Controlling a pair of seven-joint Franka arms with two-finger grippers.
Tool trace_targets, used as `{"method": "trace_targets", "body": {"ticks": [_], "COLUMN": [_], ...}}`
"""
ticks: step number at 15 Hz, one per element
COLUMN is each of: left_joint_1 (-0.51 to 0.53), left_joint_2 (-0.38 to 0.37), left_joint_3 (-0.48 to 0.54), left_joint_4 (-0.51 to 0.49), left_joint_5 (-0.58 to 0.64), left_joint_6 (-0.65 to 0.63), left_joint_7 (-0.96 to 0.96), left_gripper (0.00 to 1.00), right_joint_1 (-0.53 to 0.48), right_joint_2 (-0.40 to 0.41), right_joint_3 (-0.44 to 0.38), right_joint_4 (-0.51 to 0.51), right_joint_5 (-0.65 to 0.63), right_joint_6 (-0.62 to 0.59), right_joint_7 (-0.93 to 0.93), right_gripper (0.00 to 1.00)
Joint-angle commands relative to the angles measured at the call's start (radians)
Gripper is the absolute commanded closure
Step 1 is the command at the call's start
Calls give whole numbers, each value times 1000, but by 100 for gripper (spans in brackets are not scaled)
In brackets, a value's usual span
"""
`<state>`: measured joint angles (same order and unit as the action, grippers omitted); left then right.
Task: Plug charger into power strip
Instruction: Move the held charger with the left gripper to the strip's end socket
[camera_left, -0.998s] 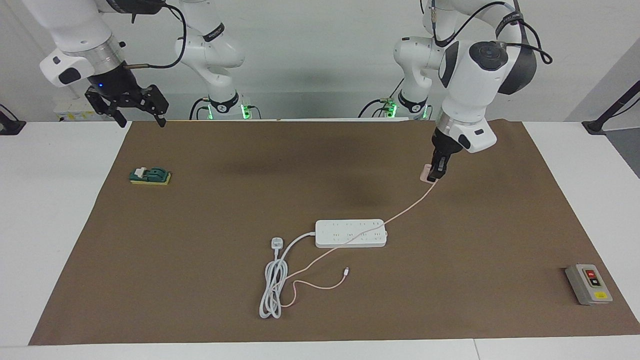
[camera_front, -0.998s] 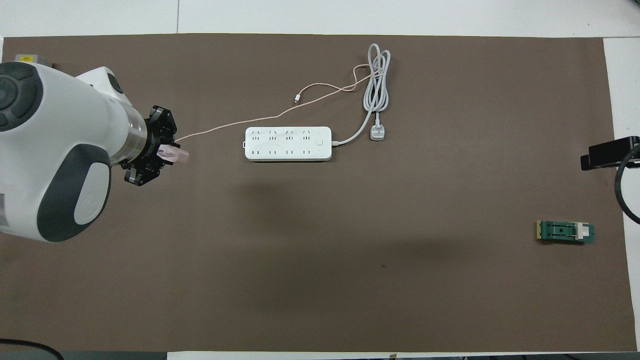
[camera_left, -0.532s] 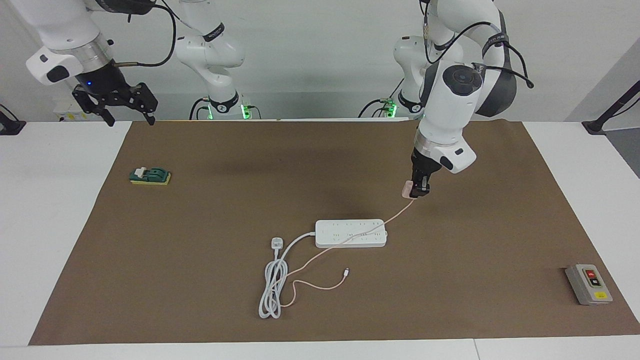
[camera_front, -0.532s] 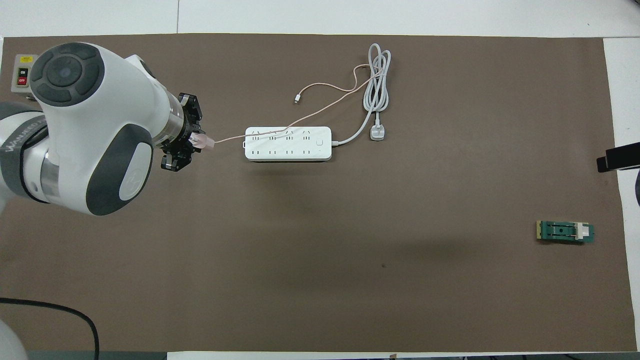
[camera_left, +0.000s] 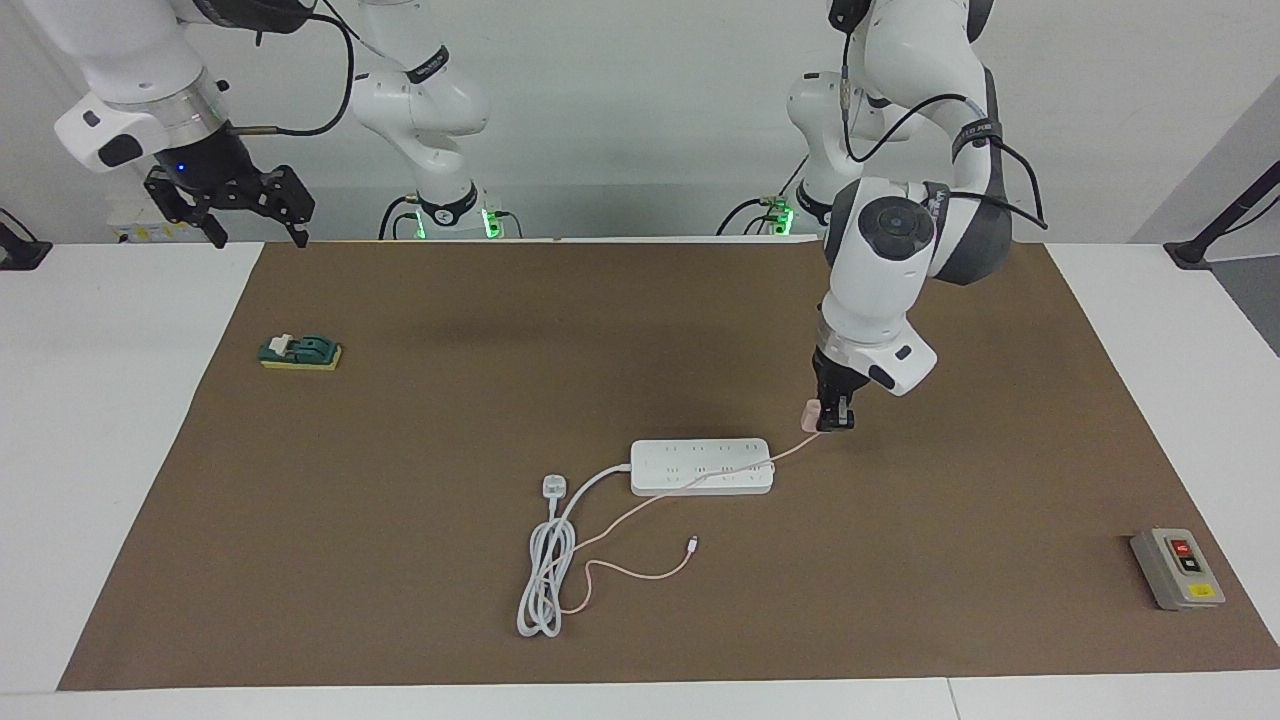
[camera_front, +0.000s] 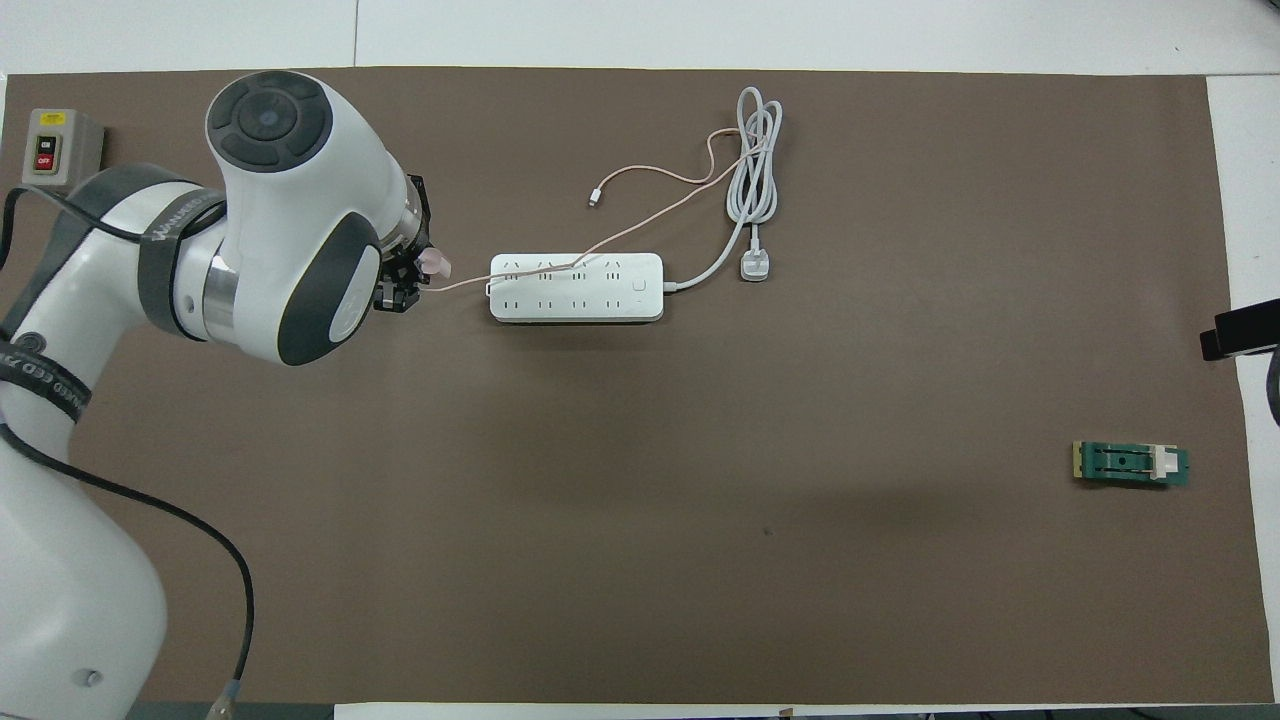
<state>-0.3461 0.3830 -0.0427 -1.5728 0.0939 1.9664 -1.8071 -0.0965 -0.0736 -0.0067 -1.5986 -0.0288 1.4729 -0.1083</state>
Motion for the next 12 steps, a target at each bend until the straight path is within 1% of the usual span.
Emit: {"method": "trace_targets", "body": {"ticks": [1, 4, 6, 10, 11, 12], "left_joint_1": [-16, -8, 24, 23, 16, 9], "left_joint_2": [102, 154, 172, 172, 163, 151], "left_joint_3": [18, 49, 47, 46, 46, 44], "left_joint_4": [157, 284, 319, 303, 266, 217], "left_joint_5": [29, 41, 47, 69, 66, 60], "left_joint_6": [-55, -95, -93, -74, -51, 1], "left_joint_7": [-29, -18, -17, -3, -3, -4], "left_gripper": [100, 100, 100, 100, 100, 100], "right_joint_1": [-3, -3, 1, 1, 0, 0], "right_joint_2": [6, 5, 0, -2, -2, -2], "right_joint_3": [-2, -2, -4, -4, -4, -4], "right_joint_4": [16, 15, 14, 12, 12, 12], "right_joint_5": [-8, -8, -11, -14, -14, -14], "right_joint_6": [-17, -17, -19, -19, -19, -19], "right_joint_7": [-14, -13, -11, -11, -13, -13], "right_gripper": [0, 0, 0, 0, 0, 0]}}
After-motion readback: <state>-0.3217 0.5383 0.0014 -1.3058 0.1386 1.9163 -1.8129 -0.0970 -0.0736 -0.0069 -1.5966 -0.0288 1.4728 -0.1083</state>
